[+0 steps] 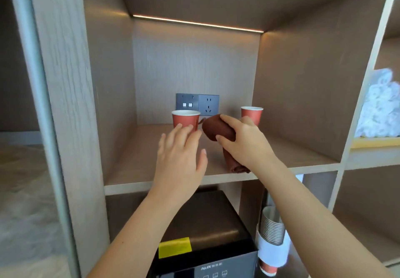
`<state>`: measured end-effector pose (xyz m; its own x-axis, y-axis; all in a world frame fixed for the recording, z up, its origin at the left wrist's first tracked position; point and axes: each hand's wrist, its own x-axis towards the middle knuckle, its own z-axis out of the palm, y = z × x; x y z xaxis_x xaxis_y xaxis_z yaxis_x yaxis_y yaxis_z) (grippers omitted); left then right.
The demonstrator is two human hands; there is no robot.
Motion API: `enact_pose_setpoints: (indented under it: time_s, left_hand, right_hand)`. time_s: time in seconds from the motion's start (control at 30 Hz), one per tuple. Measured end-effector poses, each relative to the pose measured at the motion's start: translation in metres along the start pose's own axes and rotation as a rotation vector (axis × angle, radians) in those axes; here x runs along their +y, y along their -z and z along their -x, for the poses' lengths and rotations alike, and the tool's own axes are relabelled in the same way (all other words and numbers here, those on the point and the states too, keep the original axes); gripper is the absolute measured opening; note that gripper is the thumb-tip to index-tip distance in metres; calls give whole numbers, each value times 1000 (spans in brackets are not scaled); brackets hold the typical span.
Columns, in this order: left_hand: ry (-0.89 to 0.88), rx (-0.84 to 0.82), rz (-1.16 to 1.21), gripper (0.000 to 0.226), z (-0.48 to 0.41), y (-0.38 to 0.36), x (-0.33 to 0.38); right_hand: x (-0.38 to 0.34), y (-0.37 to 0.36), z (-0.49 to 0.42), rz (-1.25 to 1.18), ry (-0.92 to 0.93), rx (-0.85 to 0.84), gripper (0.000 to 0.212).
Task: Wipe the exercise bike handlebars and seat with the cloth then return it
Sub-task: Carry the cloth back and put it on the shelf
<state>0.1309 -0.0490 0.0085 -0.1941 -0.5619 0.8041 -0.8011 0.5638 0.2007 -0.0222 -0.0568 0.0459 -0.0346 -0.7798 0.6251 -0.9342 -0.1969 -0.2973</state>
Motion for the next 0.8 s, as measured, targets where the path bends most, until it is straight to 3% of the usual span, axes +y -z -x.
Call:
enact_pose_setpoints:
  time_s: [0.13, 0.23, 0.43, 0.53, 0.7, 0.8]
  left_hand:
    - [38, 8, -52, 41, -3, -12, -7]
    - [20, 1, -122, 42, -3, -16, -9]
    - [6, -7, -204, 48, -1, -19, -8]
    - [13, -13, -203, 47, 0, -18, -6]
    - [3, 13, -180, 44, 4, -20, -3]
    - [-11, 18, -169, 44, 6, -24, 2]
  right_hand:
    - [9, -16, -12, 113, -78, -274, 50]
    - [12, -22, -17, 300, -32, -478, 68]
    - [12, -20, -22, 367, -66, -648, 85]
    - [12, -18, -17, 274, -56, -583, 79]
    - [13, -9, 12, 6, 115, -81, 49]
    - [20, -11, 32, 83, 220, -114, 48]
